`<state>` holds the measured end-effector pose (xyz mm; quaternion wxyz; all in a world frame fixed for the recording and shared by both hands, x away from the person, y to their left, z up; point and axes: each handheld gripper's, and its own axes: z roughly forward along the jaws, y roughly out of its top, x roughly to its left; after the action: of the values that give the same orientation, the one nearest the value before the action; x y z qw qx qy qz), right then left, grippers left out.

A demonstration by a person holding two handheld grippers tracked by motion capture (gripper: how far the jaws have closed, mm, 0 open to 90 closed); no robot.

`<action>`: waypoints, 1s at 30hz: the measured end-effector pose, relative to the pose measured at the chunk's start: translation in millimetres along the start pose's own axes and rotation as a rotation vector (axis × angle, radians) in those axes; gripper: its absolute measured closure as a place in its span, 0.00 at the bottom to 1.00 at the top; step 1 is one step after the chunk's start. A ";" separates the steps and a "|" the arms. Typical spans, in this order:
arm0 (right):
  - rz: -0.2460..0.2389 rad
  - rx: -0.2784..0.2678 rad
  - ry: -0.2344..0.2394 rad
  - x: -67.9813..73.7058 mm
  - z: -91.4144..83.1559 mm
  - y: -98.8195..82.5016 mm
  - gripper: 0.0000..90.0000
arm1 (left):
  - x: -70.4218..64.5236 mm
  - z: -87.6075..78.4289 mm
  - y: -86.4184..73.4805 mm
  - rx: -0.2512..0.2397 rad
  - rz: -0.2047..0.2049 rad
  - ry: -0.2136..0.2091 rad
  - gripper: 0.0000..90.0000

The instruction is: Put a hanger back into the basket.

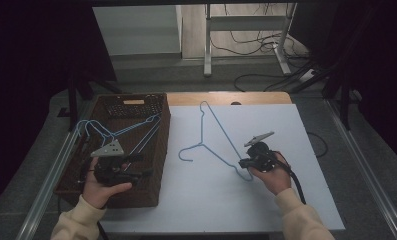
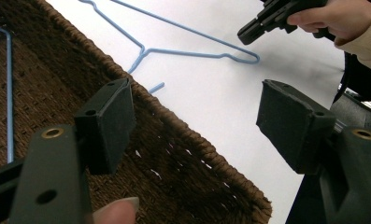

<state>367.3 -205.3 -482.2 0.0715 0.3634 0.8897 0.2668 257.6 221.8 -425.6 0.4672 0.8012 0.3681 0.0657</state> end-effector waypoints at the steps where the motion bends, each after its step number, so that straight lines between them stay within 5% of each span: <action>1: -0.007 0.012 -0.004 -0.2 2.6 0.0 0.99 | -0.4 0.3 0.0 0.002 -0.001 0.001 0.31; 11: -0.047 0.122 -0.012 5.7 17.3 -8.4 1.00 | -1.5 -2.3 1.7 -0.007 0.000 -0.003 0.30; 20: -0.017 0.124 0.043 7.0 9.7 -21.8 1.00 | -2.2 1.3 1.8 0.009 0.006 -0.010 0.30; 30: -0.052 0.153 0.128 41.7 -1.1 -45.2 1.00 | -0.1 -3.7 2.5 -0.005 0.002 -0.006 0.30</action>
<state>309.1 -204.0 -502.3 -0.0064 0.3267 0.9194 0.2188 257.2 223.6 -421.6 0.4702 0.8005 0.3660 0.0647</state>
